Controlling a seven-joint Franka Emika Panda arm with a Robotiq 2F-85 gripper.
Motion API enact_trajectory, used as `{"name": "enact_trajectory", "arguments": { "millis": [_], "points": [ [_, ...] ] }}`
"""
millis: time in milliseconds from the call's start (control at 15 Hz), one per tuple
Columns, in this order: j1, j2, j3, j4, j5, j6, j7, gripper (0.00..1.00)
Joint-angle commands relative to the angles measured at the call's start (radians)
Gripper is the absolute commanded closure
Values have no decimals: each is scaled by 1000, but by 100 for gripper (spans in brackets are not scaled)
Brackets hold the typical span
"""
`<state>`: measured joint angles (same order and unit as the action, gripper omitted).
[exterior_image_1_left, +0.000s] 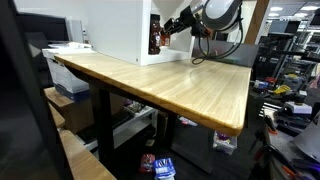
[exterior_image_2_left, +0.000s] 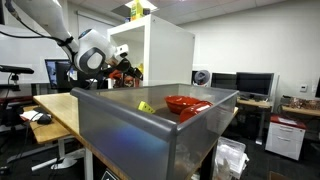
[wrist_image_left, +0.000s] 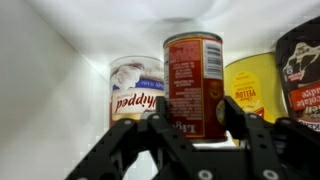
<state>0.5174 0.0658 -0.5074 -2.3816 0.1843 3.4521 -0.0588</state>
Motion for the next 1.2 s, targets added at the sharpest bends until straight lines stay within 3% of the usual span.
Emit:
{"name": "enact_trajectory", "arguments": {
  "millis": [0,467,867,1133],
  "points": [
    [27,-112,-20,-104,27,5,-102,68],
    [-9,-171,28,-198,111,5,-237,68],
    [-61,-200,134,-220,327,-4,-408,68],
    [-112,-242,241,-235,499,-16,-534,68]
  ]
}}
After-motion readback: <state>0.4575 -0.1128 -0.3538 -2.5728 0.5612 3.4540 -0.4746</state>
